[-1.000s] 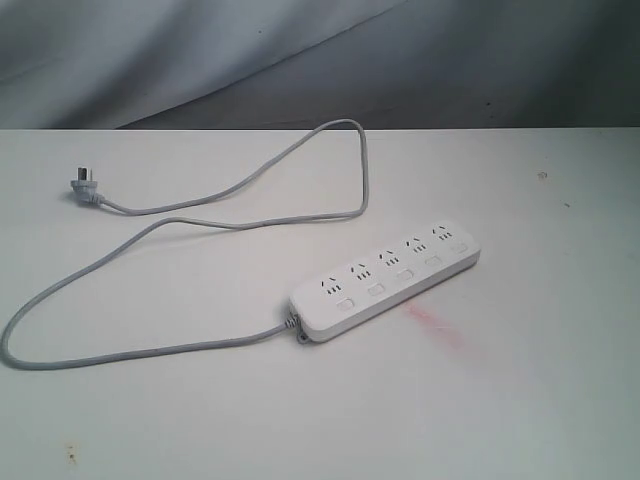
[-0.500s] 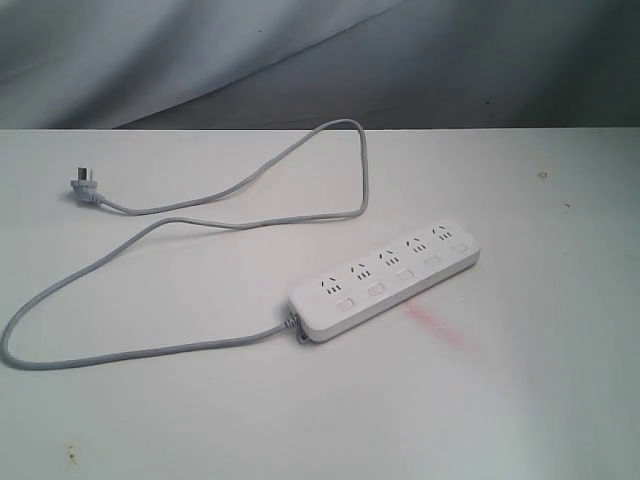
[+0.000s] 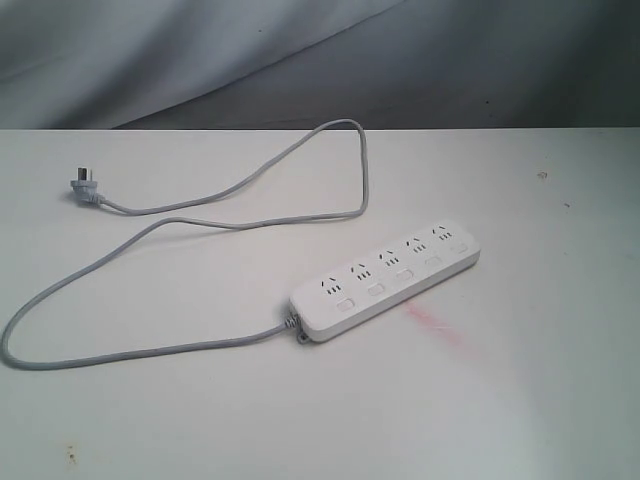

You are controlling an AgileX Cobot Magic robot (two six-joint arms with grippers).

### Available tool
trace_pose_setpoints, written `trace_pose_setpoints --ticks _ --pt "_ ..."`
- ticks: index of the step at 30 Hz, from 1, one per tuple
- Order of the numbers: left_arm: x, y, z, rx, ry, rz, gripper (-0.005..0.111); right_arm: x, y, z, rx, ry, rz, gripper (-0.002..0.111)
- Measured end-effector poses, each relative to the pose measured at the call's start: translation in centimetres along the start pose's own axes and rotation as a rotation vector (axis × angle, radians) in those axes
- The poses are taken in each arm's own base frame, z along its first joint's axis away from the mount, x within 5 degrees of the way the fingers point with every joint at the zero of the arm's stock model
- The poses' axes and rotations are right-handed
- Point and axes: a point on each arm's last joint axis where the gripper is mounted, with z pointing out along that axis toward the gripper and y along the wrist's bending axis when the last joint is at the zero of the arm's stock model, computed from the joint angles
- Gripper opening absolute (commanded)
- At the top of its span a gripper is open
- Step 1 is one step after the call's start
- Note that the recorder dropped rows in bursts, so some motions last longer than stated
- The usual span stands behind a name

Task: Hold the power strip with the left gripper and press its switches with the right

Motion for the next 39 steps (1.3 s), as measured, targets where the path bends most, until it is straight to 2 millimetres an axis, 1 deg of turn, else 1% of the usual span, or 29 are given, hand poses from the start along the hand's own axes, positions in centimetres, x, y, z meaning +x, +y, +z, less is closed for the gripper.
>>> trace_pose_setpoints --ticks 23,25,28,30,34,39 --pt "0.0 -0.3 -0.1 0.029 -0.003 0.018 0.0 0.0 0.1 0.0 -0.006 0.0 0.004 0.0" --pt "-0.3 -0.1 -0.7 0.017 -0.035 0.012 0.0 0.0 0.1 0.0 -0.006 0.0 0.004 0.0" --pt "-0.3 0.2 -2.4 -0.003 -0.087 0.099 0.0 0.0 0.1 0.0 -0.006 0.0 0.004 0.0" --pt "-0.1 0.4 -3.1 -0.032 -0.092 0.145 0.0 0.0 0.1 0.0 -0.006 0.0 0.004 0.0" --pt "0.1 0.6 -3.9 -0.082 -0.112 0.174 0.0 0.0 0.1 0.0 -0.006 0.0 0.004 0.0" --pt "0.0 0.5 -4.5 -0.08 -0.159 0.184 0.0 0.0 0.1 0.0 -0.006 0.0 0.004 0.0"
